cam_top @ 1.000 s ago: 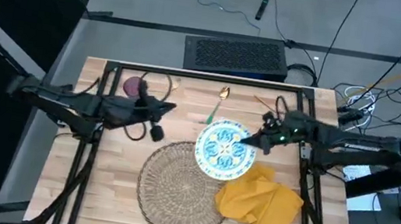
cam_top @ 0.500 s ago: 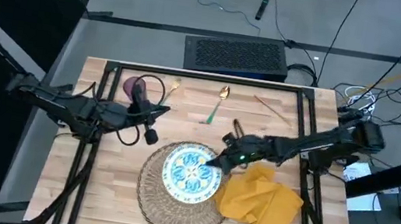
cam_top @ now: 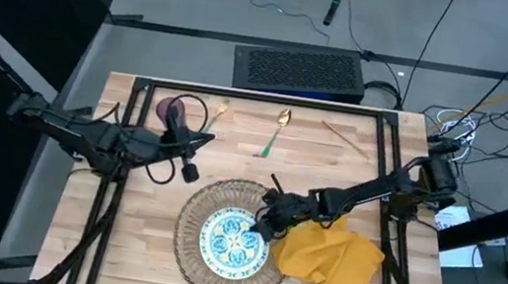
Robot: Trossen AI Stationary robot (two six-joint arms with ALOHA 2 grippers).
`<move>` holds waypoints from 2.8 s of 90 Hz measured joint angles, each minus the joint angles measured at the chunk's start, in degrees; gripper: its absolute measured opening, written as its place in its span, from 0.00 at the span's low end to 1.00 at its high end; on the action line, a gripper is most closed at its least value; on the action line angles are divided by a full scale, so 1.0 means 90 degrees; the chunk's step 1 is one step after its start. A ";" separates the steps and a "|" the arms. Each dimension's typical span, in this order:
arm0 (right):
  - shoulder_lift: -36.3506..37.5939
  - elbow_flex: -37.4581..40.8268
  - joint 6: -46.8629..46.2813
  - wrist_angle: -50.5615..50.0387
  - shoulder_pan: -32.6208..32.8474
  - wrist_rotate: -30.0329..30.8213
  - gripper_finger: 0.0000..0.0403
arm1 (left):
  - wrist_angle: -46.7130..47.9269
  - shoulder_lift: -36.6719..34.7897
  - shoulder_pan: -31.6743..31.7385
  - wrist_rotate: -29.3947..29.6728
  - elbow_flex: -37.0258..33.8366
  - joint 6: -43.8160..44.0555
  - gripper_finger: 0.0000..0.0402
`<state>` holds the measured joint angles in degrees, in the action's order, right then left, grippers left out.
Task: Set table place
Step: Put the white patterned plate to the center of the brown placemat, then fold the yellow table napkin
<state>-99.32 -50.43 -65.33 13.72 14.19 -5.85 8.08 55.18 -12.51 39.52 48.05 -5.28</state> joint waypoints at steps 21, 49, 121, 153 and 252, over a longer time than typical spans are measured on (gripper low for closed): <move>-0.0115 -0.0001 -0.0049 0.0013 0.0018 0.0008 0.00 | -0.0003 0.0000 -0.0001 -0.0028 0.0000 0.0000 0.00; -0.0113 -0.0003 -0.0026 -0.0246 0.0001 -0.0027 0.03 | -0.0006 0.0000 -0.0001 -0.0029 0.0000 -0.0001 0.00; -0.0113 -0.0003 0.0100 -0.0321 -0.0235 -0.0051 0.48 | -0.0006 0.0000 0.0000 -0.0028 0.0000 0.0000 0.00; -0.0113 -0.0001 0.0348 -0.0699 -0.0516 -0.0007 0.48 | -0.0003 0.0000 -0.0001 -0.0028 0.0002 -0.0008 0.00; 0.3467 -0.1001 0.1344 -0.7159 -0.0920 0.1196 0.48 | -0.0445 0.0294 -0.0415 -0.0919 0.0007 0.0546 0.00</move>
<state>-68.12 -59.44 -53.23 -50.72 5.91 4.91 4.08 57.83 -16.25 31.24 48.12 -0.37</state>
